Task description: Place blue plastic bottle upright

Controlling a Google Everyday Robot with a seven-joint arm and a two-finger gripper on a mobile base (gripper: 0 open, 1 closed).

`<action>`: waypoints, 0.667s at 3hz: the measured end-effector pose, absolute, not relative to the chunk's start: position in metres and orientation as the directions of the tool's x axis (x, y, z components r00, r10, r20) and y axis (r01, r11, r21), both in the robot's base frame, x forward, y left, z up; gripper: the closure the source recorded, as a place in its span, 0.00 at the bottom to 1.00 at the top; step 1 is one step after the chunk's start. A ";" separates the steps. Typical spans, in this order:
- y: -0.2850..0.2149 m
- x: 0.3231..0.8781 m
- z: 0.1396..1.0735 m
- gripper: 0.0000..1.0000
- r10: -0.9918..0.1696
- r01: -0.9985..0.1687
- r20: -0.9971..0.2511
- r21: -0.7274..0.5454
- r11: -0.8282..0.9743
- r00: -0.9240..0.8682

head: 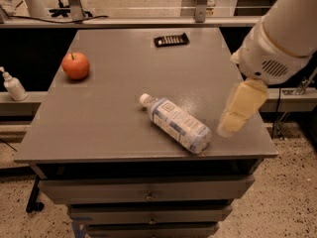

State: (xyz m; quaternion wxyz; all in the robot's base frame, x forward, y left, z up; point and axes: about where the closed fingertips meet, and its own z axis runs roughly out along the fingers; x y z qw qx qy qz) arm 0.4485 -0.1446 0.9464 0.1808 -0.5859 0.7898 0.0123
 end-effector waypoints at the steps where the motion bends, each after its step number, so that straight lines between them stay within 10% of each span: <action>1: -0.087 0.455 0.923 0.00 -0.897 -0.925 -0.314 -0.118 0.361 -0.310; 2: -0.045 0.455 0.906 0.00 -0.870 -0.910 -0.313 -0.043 0.413 -0.380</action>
Offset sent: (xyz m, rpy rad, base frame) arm 0.0074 0.1558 -0.0658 0.1054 0.2452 -0.2030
